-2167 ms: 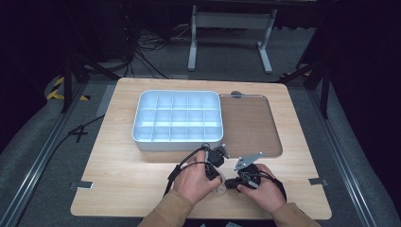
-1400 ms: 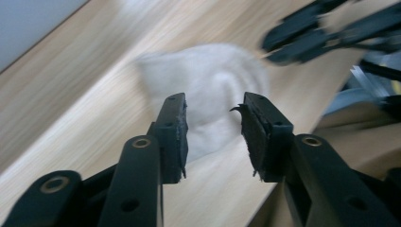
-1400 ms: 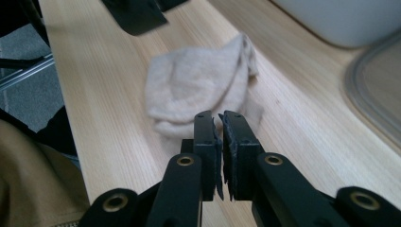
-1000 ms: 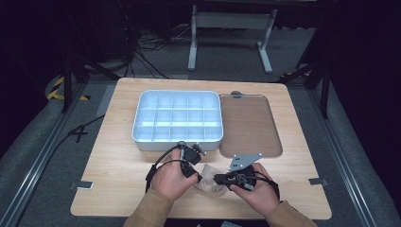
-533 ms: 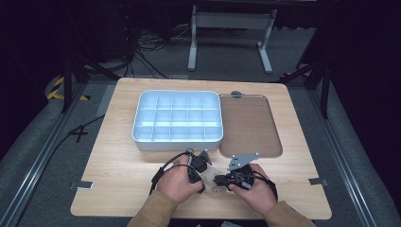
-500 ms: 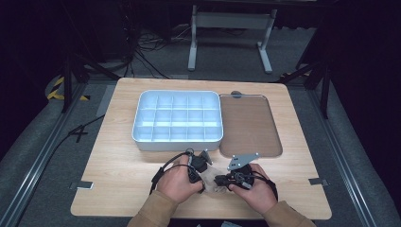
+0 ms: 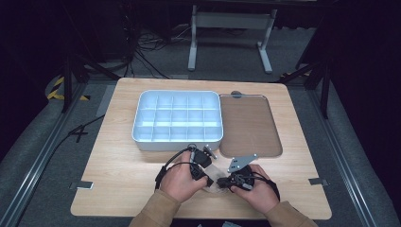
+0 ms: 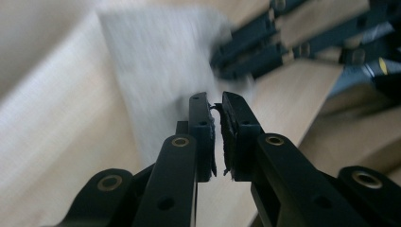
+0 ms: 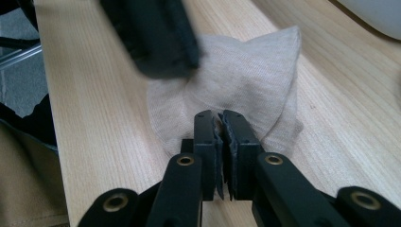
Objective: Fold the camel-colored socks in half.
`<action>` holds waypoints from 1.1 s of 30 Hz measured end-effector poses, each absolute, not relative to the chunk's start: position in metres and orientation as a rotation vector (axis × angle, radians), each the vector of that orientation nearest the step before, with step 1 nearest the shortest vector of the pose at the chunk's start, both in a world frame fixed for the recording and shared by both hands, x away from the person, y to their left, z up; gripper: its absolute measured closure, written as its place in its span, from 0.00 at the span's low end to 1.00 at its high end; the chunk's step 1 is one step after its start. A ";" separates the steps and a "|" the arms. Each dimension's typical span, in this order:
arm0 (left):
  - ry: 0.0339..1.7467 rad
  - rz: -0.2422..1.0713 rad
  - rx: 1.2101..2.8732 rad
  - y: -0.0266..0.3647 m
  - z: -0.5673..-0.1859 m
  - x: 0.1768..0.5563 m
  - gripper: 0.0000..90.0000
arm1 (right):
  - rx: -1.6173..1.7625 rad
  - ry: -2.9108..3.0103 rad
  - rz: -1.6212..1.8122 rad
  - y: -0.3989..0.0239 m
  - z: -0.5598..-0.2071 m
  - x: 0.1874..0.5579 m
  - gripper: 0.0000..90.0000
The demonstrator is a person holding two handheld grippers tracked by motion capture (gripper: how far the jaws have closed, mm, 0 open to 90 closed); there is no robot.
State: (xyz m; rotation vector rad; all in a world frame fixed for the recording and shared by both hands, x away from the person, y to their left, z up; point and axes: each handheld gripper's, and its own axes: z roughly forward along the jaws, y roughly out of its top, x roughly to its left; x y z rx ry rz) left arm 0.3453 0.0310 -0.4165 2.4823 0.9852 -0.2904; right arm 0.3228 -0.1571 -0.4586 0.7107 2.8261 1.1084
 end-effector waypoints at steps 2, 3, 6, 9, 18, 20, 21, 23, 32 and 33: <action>0.983 -0.266 2.471 0.031 -0.416 0.347 0.92 | 0.699 2.824 1.104 -0.157 -0.459 0.321 0.94; 0.981 -0.248 2.461 0.030 -0.416 0.347 0.92 | 0.699 2.824 1.104 -0.157 -0.459 0.321 0.94; 0.965 -0.212 2.468 0.024 -0.419 0.349 0.93 | 0.679 2.812 1.108 -0.156 -0.459 0.320 0.94; 0.975 -0.205 2.479 0.019 -0.425 0.351 0.93 | 0.662 2.805 1.107 -0.157 -0.459 0.318 0.94; 1.102 -0.313 2.538 0.016 -0.440 0.352 0.94 | 0.620 2.754 1.036 -0.162 -0.458 0.319 0.90; 1.096 -0.333 2.524 0.015 -0.439 0.349 0.92 | 0.604 2.710 1.016 -0.163 -0.458 0.319 0.87; 1.088 -0.331 2.530 0.014 -0.437 0.348 0.91 | 0.600 2.683 1.004 -0.164 -0.458 0.319 0.86; 1.067 -0.302 2.522 0.013 -0.433 0.346 0.89 | 0.597 2.655 1.017 -0.166 -0.457 0.319 0.86; 1.091 -0.166 2.432 0.021 -0.423 0.349 0.92 | 0.591 2.658 1.133 -0.164 -0.446 0.310 0.91; 1.091 -0.166 2.432 0.021 -0.423 0.349 0.92 | 0.591 2.658 1.133 -0.164 -0.446 0.310 0.91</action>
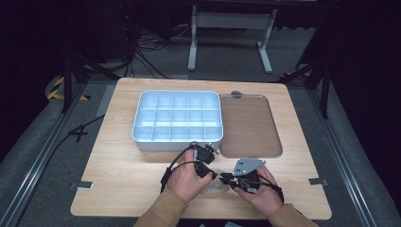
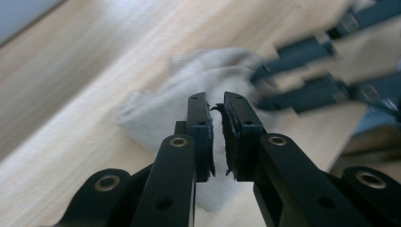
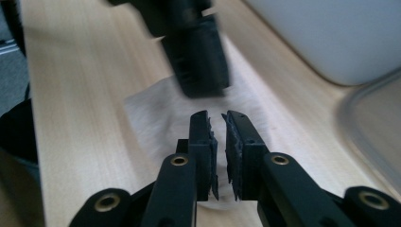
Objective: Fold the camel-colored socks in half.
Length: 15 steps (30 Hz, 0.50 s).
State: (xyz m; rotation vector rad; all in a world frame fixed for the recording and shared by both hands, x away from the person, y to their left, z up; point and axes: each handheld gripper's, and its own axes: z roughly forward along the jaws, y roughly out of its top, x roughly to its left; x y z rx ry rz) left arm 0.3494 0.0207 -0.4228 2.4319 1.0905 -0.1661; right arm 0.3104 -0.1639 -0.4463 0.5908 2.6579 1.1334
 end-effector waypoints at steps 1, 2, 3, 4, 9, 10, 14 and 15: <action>1.103 -0.157 2.435 0.020 -0.426 0.350 0.92 | 0.593 2.674 1.120 -0.163 -0.448 0.310 0.92; 1.106 -0.153 2.447 0.020 -0.428 0.351 0.94 | 0.592 2.695 1.106 -0.162 -0.449 0.309 0.93; 1.109 -0.143 2.449 0.019 -0.430 0.352 0.95 | 0.597 2.711 1.093 -0.162 -0.451 0.309 0.93; 1.116 -0.148 2.456 0.019 -0.432 0.353 0.96 | 0.602 2.724 1.074 -0.162 -0.452 0.309 0.93; 1.147 -0.182 2.459 0.019 -0.438 0.355 0.99 | 0.641 2.755 1.049 -0.168 -0.458 0.308 0.90; 1.146 -0.182 2.459 0.019 -0.438 0.355 0.99 | 0.637 2.759 1.043 -0.169 -0.459 0.307 0.90; 1.123 -0.180 2.460 0.019 -0.438 0.355 0.98 | 0.642 2.764 1.045 -0.172 -0.461 0.305 0.89; 1.117 -0.190 2.456 0.019 -0.437 0.354 0.96 | 0.640 2.765 1.044 -0.172 -0.460 0.306 0.89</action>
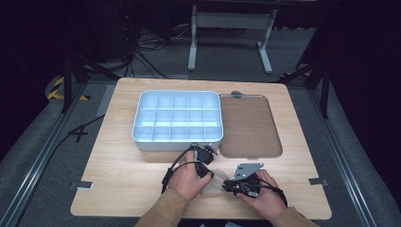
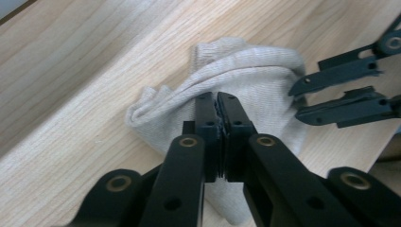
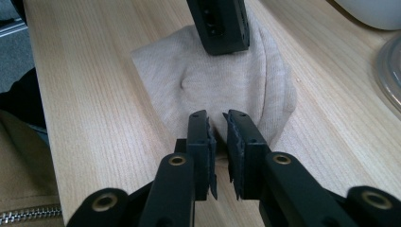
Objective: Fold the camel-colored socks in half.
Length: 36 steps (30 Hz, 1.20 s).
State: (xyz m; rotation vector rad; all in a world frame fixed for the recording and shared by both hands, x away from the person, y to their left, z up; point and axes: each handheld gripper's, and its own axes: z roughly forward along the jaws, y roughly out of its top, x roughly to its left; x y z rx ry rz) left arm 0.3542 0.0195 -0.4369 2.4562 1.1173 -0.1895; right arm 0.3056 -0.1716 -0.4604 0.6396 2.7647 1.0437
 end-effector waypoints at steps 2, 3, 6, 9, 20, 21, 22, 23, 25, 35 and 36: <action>1.101 -0.200 2.439 0.021 -0.434 0.354 0.94 | 0.635 2.771 1.041 -0.171 -0.459 0.306 0.88; 1.095 -0.197 2.436 0.022 -0.433 0.353 0.94 | 0.633 2.770 1.041 -0.171 -0.459 0.306 0.88; 1.081 -0.201 2.420 0.026 -0.427 0.351 0.91 | 0.636 2.762 1.067 -0.173 -0.453 0.307 0.89; 1.048 -0.238 2.383 0.031 -0.418 0.347 0.90 | 0.644 2.717 1.117 -0.178 -0.444 0.308 0.90; 0.980 -0.121 2.381 0.043 -0.393 0.336 0.88 | 0.662 2.630 1.198 -0.186 -0.433 0.311 0.94; 0.969 -0.113 2.375 0.044 -0.390 0.336 0.88 | 0.665 2.619 1.209 -0.187 -0.433 0.312 0.94; 0.954 -0.107 2.368 0.045 -0.389 0.335 0.88 | 0.671 2.615 1.217 -0.188 -0.433 0.312 0.93; 0.943 -0.102 2.369 0.046 -0.388 0.335 0.88 | 0.678 2.610 1.227 -0.189 -0.433 0.313 0.93; 0.940 -0.094 2.376 0.049 -0.387 0.334 0.87 | 0.685 2.605 1.240 -0.190 -0.432 0.313 0.93; 0.896 -0.054 2.401 0.060 -0.388 0.325 0.83 | 0.679 2.595 1.269 -0.188 -0.435 0.315 0.91; 0.901 -0.053 2.407 0.062 -0.388 0.324 0.82 | 0.676 2.595 1.271 -0.187 -0.435 0.315 0.91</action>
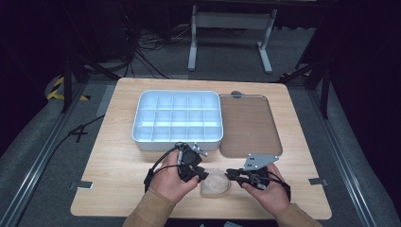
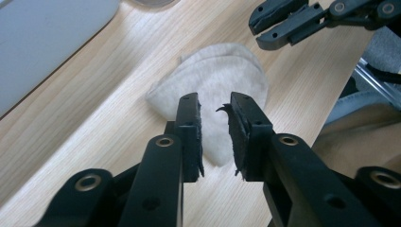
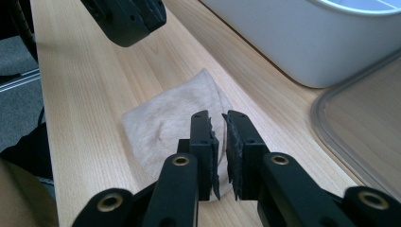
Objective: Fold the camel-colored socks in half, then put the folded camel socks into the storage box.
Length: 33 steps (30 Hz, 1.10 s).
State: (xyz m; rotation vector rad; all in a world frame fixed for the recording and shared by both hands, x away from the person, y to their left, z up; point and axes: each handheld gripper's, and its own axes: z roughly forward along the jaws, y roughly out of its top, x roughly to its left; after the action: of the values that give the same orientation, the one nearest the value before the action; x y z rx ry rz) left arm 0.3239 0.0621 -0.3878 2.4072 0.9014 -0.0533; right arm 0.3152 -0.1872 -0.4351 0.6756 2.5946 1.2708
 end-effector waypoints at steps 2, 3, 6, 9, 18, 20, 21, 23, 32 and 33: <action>0.888 -0.036 2.408 0.064 -0.388 0.324 0.81 | 0.677 2.599 1.271 -0.186 -0.435 0.315 0.90; 0.885 -0.033 2.408 0.065 -0.388 0.325 0.80 | 0.675 2.600 1.272 -0.186 -0.436 0.315 0.89; 0.863 -0.018 2.417 0.065 -0.389 0.325 0.76 | 0.677 2.601 1.277 -0.184 -0.437 0.314 0.88; 0.831 0.019 2.430 0.067 -0.392 0.327 0.73 | 0.671 2.602 1.287 -0.182 -0.438 0.314 0.85; 0.769 0.053 2.523 0.073 -0.403 0.327 0.70 | 0.692 2.617 1.321 -0.171 -0.444 0.317 0.85; 0.762 0.064 2.514 0.074 -0.405 0.325 0.71 | 0.699 2.622 1.329 -0.168 -0.447 0.318 0.86; 0.768 0.042 2.501 0.075 -0.405 0.325 0.74 | 0.700 2.628 1.326 -0.166 -0.448 0.318 0.87; 0.764 0.041 2.503 0.074 -0.405 0.323 0.75 | 0.705 2.654 1.336 -0.164 -0.450 0.319 0.90; 0.800 0.003 2.523 0.075 -0.421 0.324 0.77 | 0.735 2.703 1.334 -0.156 -0.463 0.326 0.91; 0.808 0.011 2.527 0.075 -0.423 0.323 0.77 | 0.746 2.707 1.334 -0.156 -0.464 0.327 0.91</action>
State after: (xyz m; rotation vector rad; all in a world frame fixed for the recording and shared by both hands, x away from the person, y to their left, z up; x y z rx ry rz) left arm 0.3230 0.0748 -0.4229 2.5268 0.8078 0.0111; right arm 0.3266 -0.1557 -0.4642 0.7464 2.7066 1.3337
